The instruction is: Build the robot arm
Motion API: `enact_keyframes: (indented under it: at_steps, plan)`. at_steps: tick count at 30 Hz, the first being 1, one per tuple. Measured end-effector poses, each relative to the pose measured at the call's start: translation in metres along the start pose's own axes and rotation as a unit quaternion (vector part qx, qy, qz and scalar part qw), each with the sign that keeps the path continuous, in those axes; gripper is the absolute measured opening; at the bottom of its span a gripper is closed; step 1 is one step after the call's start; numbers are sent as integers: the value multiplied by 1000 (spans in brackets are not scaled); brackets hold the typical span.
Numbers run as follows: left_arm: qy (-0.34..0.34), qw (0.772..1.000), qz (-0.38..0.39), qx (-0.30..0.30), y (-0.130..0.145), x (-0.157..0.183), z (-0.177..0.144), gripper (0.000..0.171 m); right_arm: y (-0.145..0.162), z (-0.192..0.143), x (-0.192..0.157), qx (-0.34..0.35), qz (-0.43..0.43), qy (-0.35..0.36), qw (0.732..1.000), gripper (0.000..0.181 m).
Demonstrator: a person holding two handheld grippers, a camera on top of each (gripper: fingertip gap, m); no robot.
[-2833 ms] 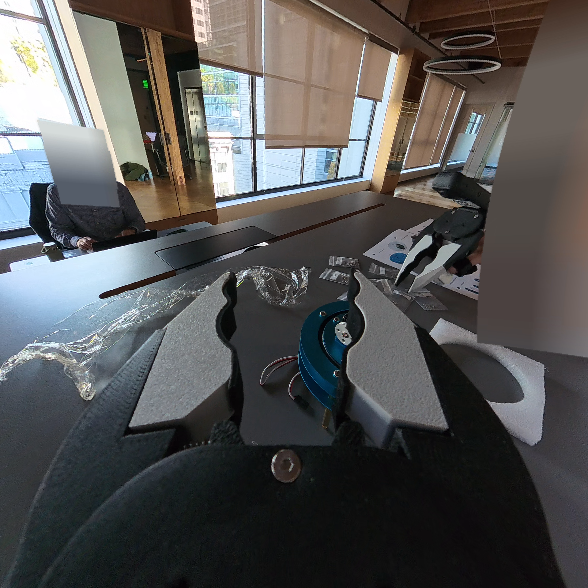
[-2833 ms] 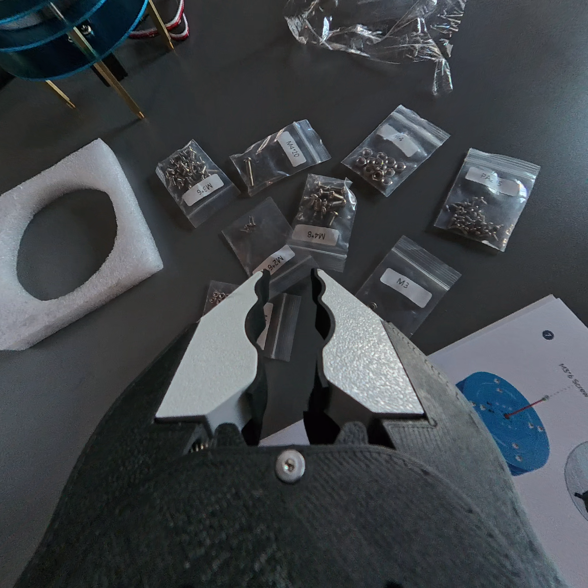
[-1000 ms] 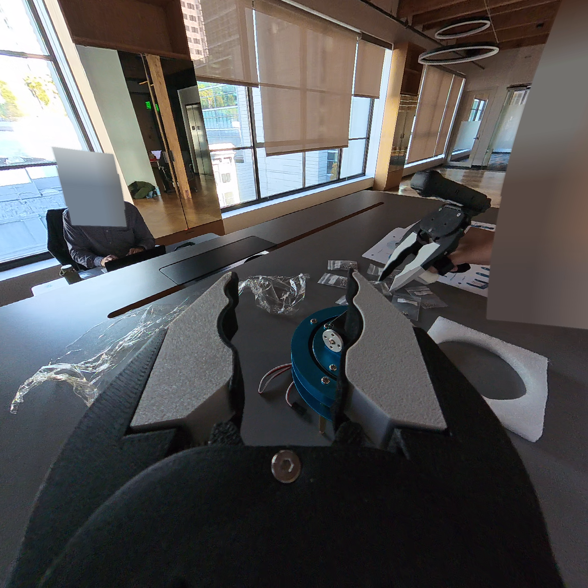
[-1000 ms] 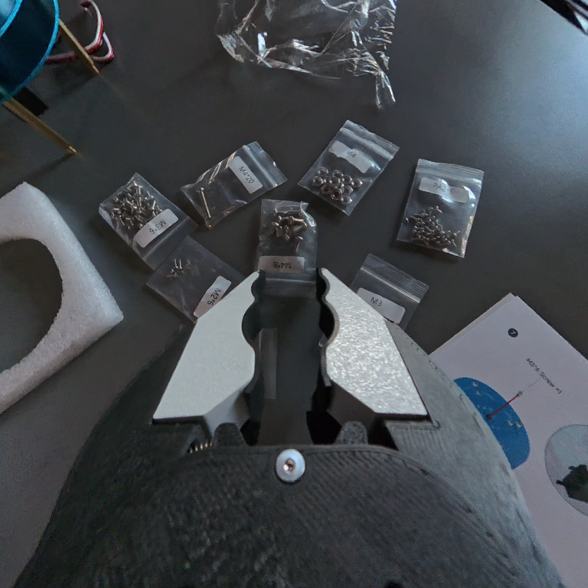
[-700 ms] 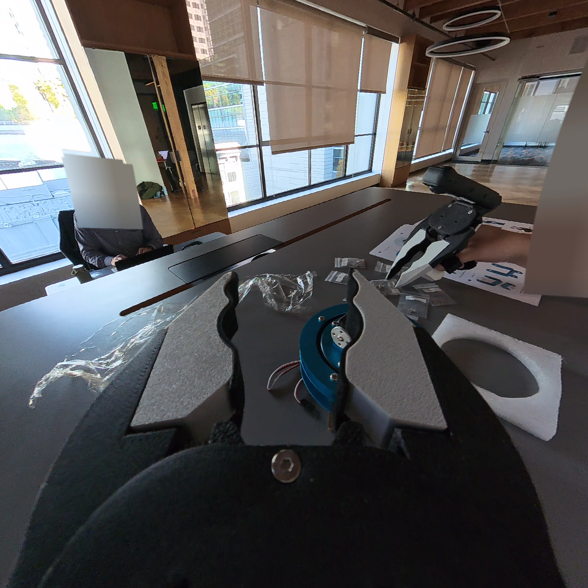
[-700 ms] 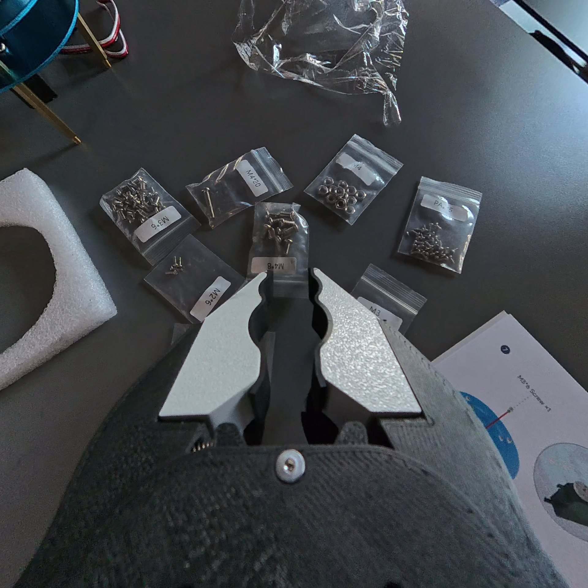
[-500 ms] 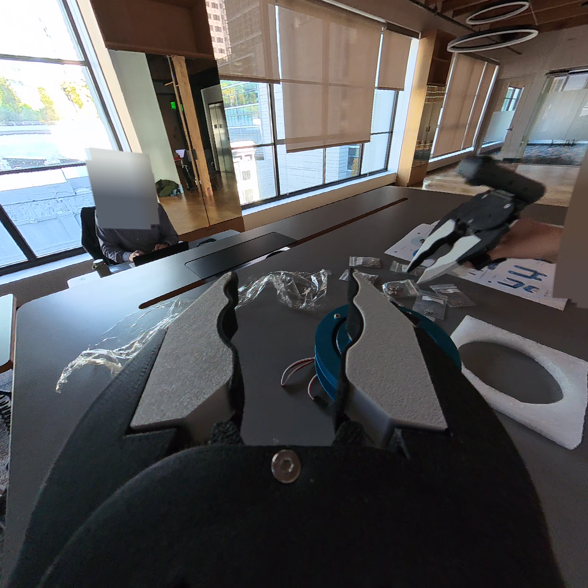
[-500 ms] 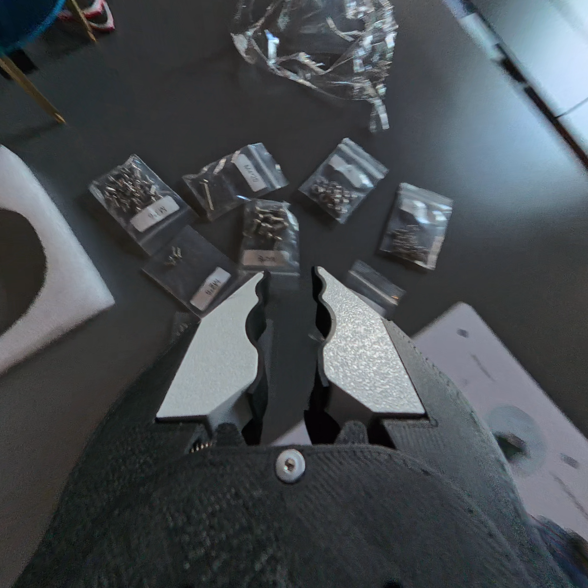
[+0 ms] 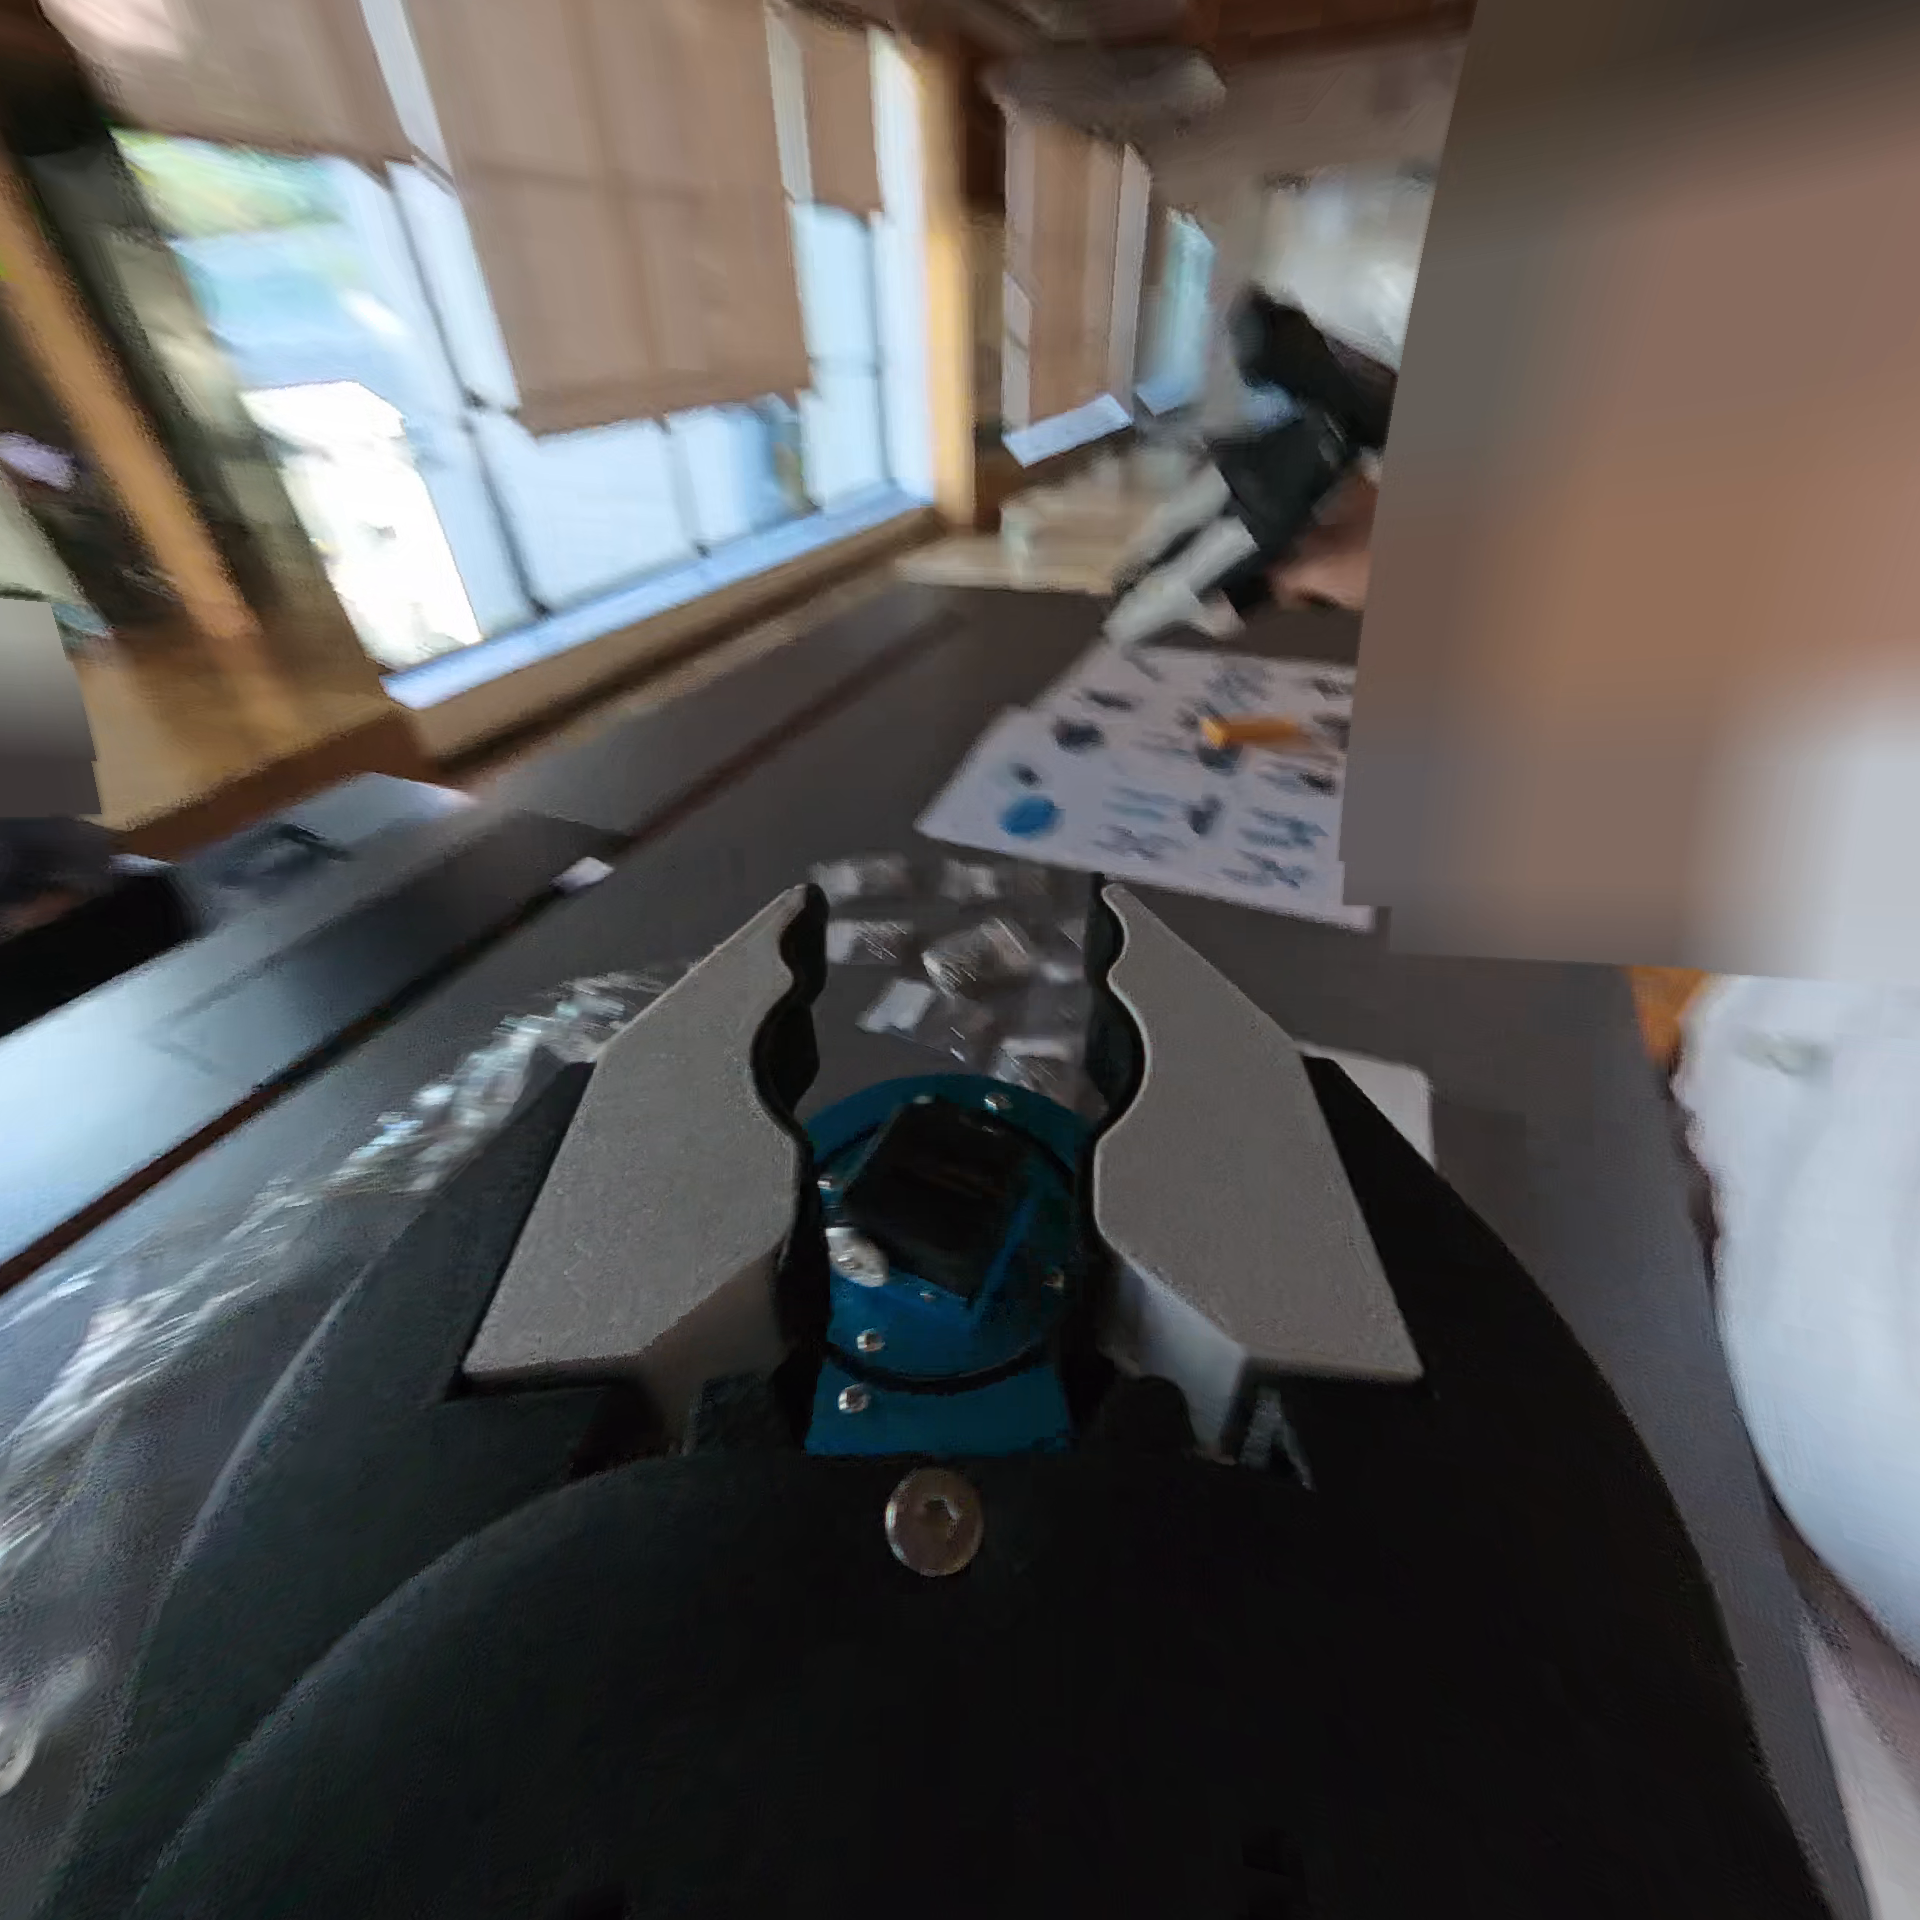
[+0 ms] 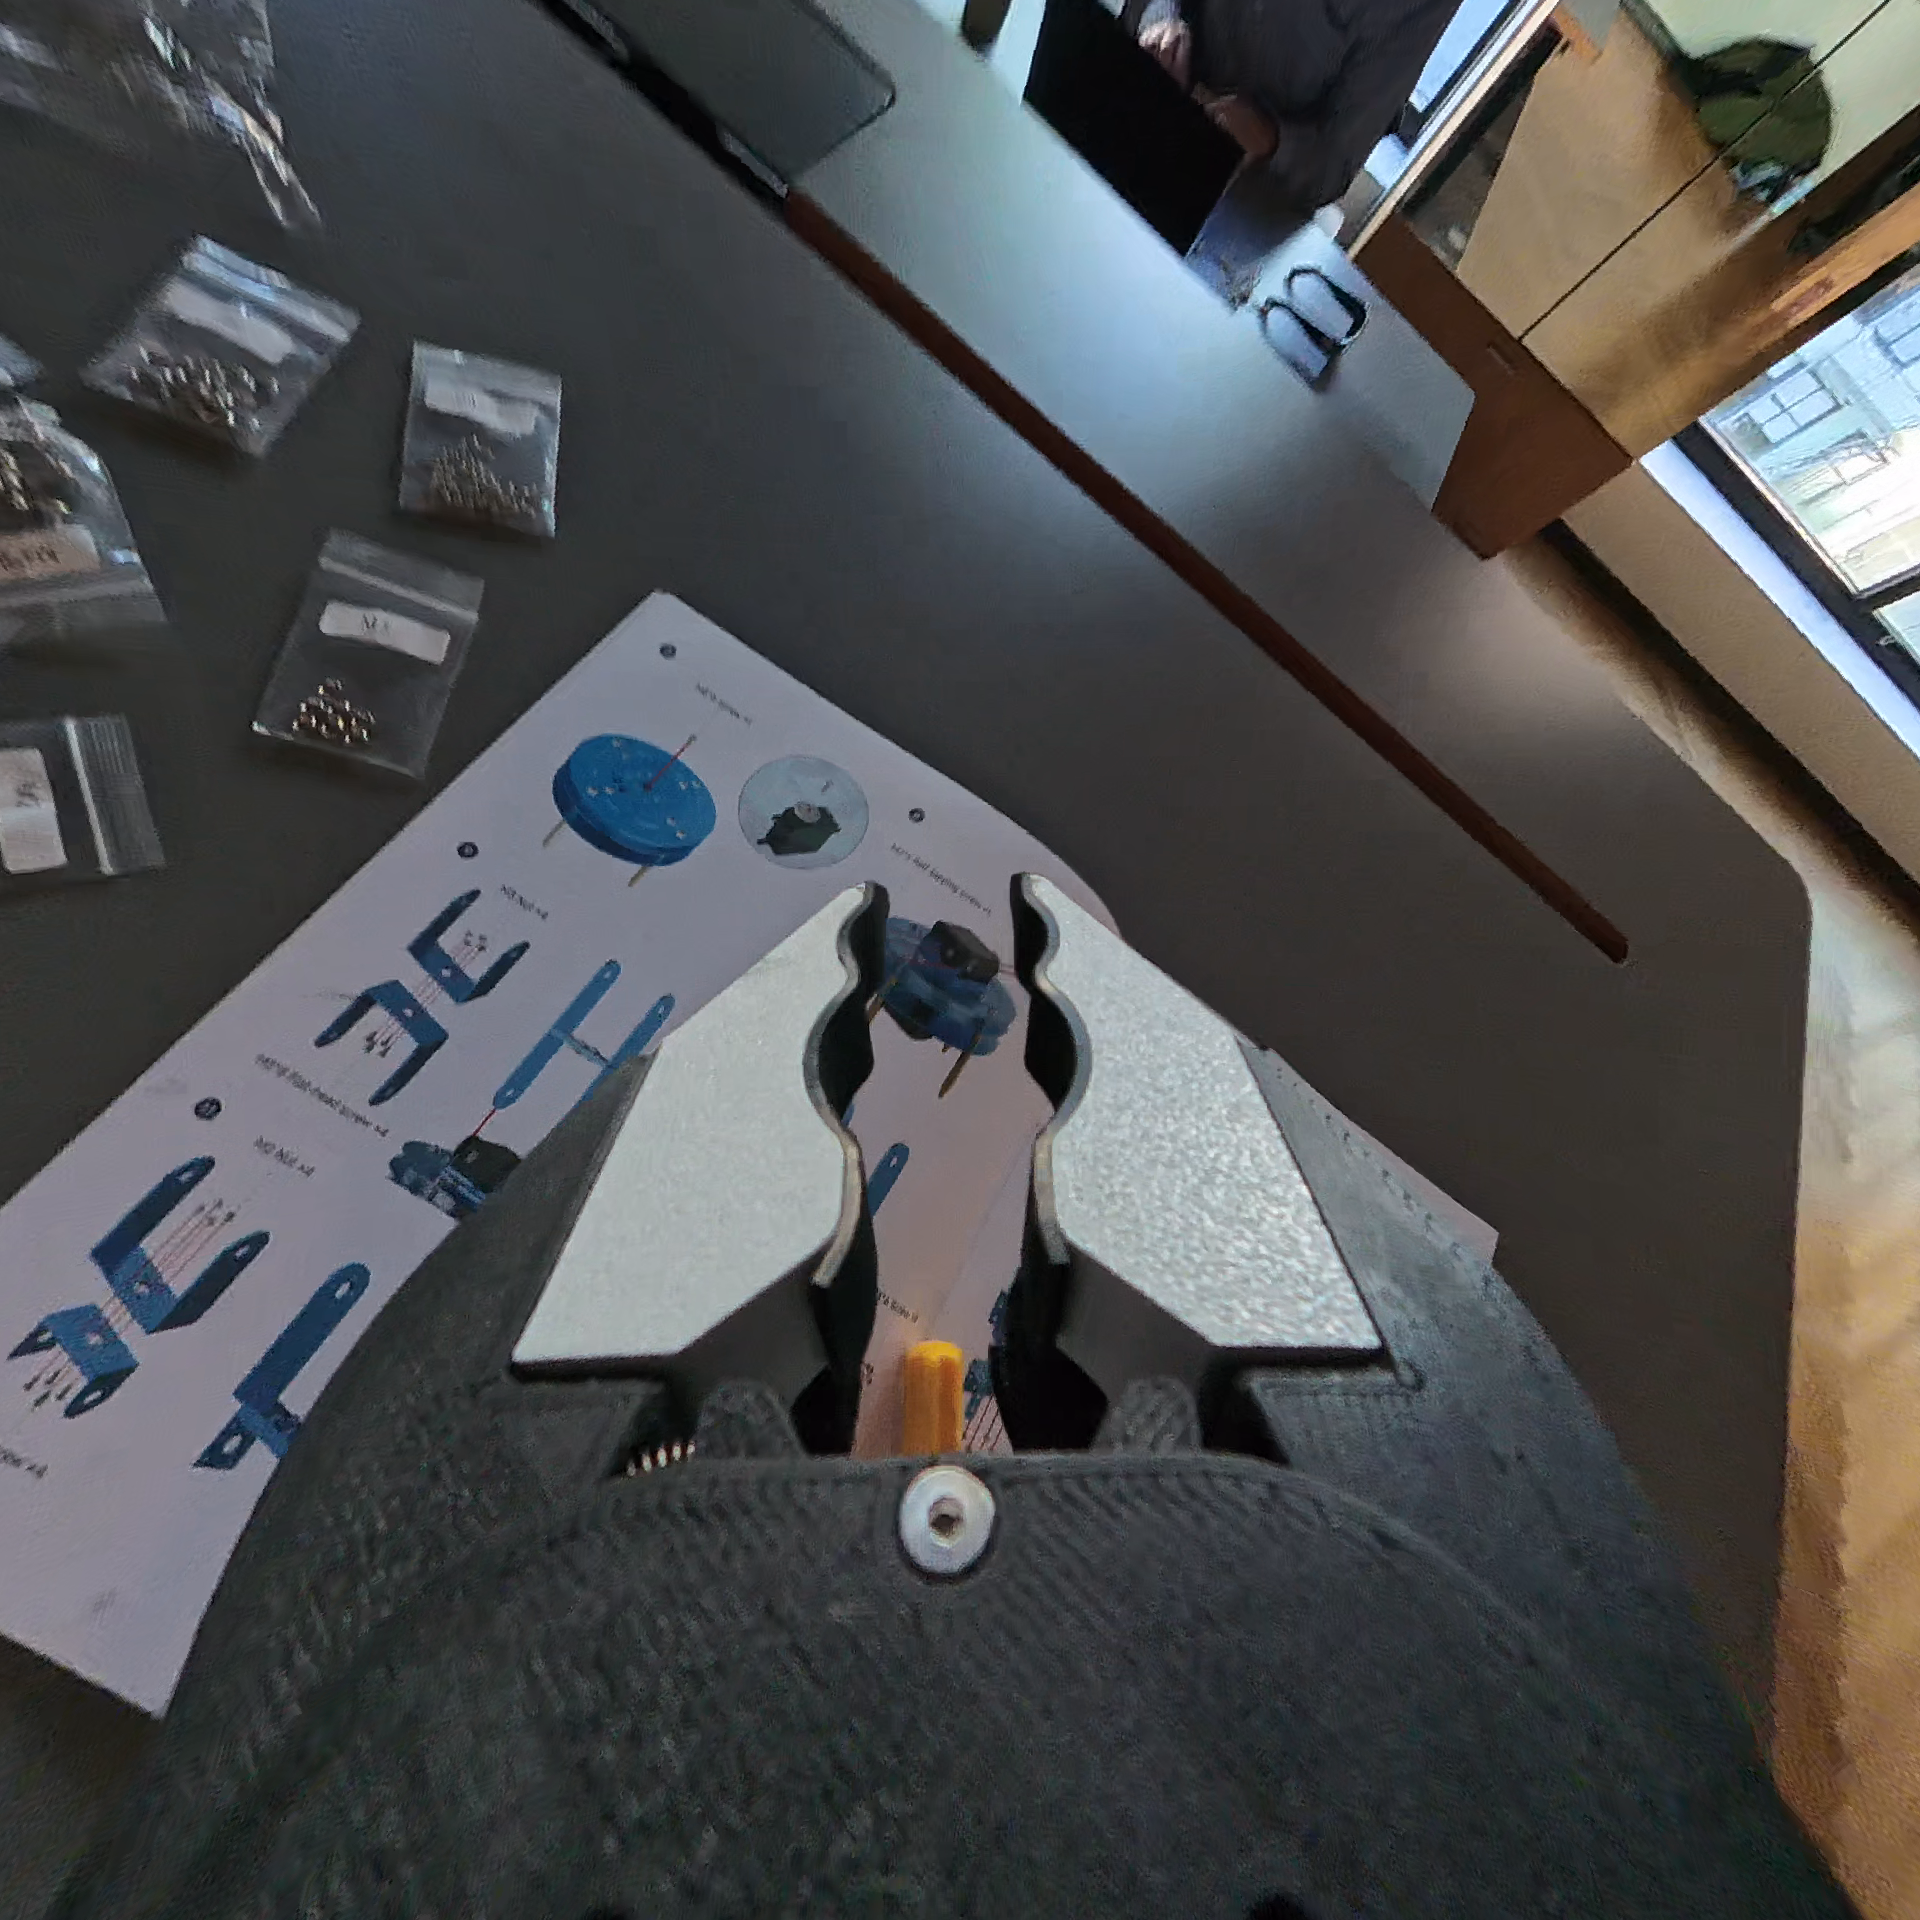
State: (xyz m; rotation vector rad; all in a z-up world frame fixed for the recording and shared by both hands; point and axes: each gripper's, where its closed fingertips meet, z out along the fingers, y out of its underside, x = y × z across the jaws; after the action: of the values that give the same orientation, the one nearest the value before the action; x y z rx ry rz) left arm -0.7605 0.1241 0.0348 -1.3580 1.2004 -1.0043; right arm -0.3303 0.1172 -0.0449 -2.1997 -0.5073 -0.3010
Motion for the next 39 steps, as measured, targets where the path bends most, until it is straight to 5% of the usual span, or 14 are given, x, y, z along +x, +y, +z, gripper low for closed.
enact_keyframes:
  at_steps: [3,7,13,19,26,34,39]
  plan:
    - [55,989,28,-133,26,1,41,63,-7,-4,5,28,8,6,1000,23]
    - [133,966,68,-213,30,6,99,59,-7,2,4,32,8,3,999,22]
    - [187,886,215,-366,72,1,172,59,-1,9,10,25,4,16,1000,22]
    - [235,827,273,-432,116,0,215,57,2,11,20,13,-17,53,998,21]
    - [261,785,298,-477,151,-9,227,54,2,11,19,11,-25,57,998,20]
    - [270,781,254,-502,166,-2,227,41,4,12,19,4,-30,58,998,21]
    - [219,802,199,-519,168,-2,229,36,5,13,19,0,-33,60,998,20]
